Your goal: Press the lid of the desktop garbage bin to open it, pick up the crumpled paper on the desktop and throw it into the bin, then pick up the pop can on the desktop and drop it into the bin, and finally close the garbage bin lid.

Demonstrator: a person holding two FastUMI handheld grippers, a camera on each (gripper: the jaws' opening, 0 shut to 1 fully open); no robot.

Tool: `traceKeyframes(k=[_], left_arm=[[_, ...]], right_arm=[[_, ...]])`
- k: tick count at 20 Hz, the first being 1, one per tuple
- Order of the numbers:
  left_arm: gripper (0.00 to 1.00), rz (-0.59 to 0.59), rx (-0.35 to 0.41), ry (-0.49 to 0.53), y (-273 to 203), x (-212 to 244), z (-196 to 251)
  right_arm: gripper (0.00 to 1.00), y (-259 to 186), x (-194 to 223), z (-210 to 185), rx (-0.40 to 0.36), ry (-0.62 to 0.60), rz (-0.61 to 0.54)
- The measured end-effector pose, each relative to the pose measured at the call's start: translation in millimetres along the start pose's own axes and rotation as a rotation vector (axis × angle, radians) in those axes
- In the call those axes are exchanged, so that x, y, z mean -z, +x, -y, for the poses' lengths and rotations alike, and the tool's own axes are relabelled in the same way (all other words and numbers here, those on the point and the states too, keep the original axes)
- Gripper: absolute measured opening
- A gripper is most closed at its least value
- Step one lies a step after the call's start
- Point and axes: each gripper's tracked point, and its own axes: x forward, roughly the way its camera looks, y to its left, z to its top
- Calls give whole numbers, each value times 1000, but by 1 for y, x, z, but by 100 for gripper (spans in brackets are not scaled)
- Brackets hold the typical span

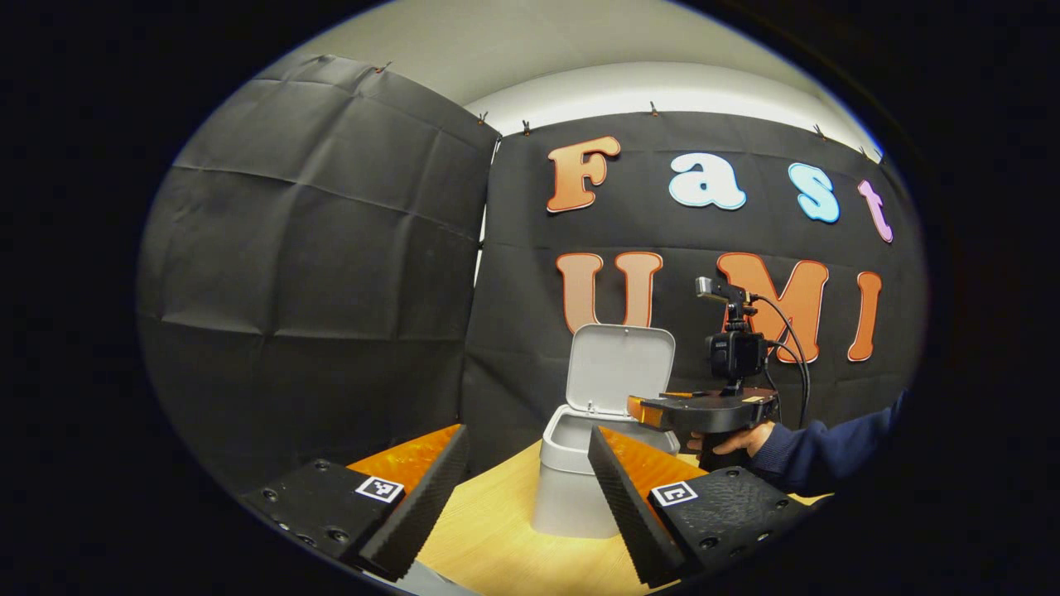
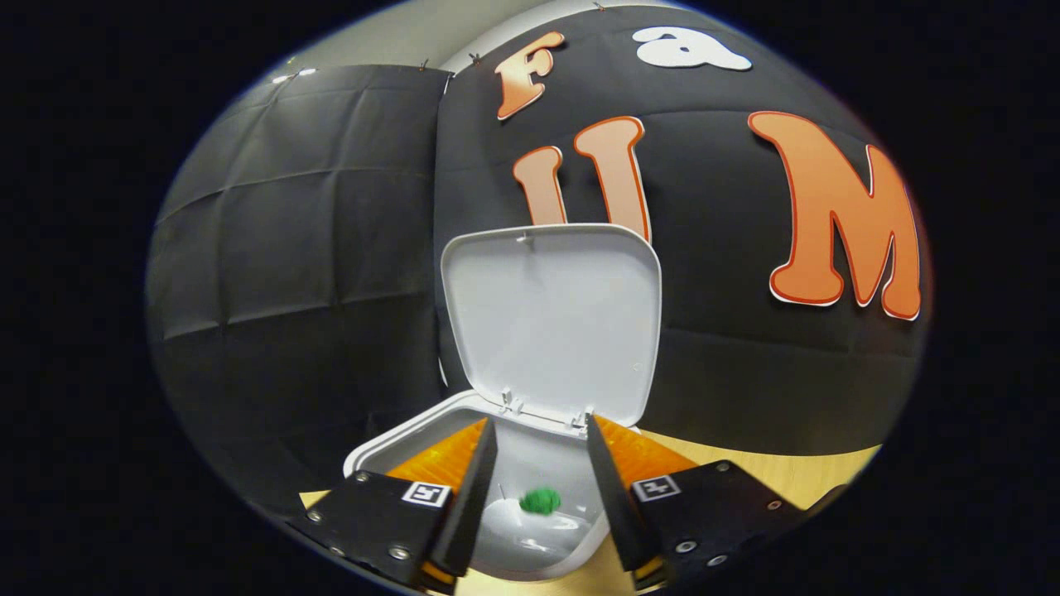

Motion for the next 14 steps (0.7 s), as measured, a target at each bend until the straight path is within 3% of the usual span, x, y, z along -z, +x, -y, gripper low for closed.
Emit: traceKeyframes(k=[1, 2, 5, 6, 7, 14], left_arm=[[92, -2, 14, 2, 3, 0, 6], [92, -5, 30, 5, 5, 2, 11], [93, -20, 83, 17, 9, 8, 32], [93, -23, 101, 22, 11, 10, 38], [92, -26, 119, 25, 11, 10, 45], [93, -55, 255, 26, 19, 23, 102]], right_arm=[[87, -6, -3, 3, 9, -6, 14], [81, -12, -4, 5, 13, -9, 27], [90, -41, -4, 23, 46, -1, 43], [100, -53, -5, 32, 64, 6, 53], [91, -66, -6, 43, 85, 12, 65], [91, -160, 0, 130, 297, 20, 115]])
